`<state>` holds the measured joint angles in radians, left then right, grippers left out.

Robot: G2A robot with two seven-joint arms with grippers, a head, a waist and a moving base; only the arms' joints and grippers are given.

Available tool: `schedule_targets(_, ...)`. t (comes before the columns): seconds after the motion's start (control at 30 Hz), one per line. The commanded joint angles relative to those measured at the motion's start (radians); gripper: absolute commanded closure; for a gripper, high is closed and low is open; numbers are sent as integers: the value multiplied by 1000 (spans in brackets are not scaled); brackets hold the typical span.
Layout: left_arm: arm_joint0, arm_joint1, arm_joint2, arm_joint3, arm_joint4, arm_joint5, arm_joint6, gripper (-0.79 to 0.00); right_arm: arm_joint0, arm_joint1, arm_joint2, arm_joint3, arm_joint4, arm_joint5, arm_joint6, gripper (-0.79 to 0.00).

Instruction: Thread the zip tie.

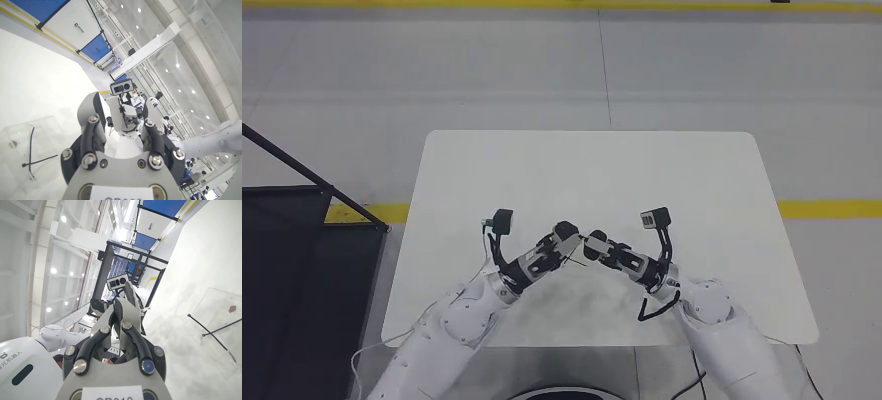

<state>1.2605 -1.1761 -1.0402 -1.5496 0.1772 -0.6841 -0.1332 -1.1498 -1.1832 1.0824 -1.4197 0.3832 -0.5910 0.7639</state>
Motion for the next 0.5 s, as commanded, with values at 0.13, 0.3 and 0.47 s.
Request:
schedule_targets(0.13,3,-9,2,4,37,3,47,-336,-1,-1,0,2,-4,0,1,0)
schedule_targets(0.3,12,-15,0,5,58,-5,80,-283,-1,-3,-1,2,-11,2,-1,0)
schedule_targets(0.47,15,-19,-2,7,66,-6,84,-243,-1,-4,-1,2,-11,4,-3,0)
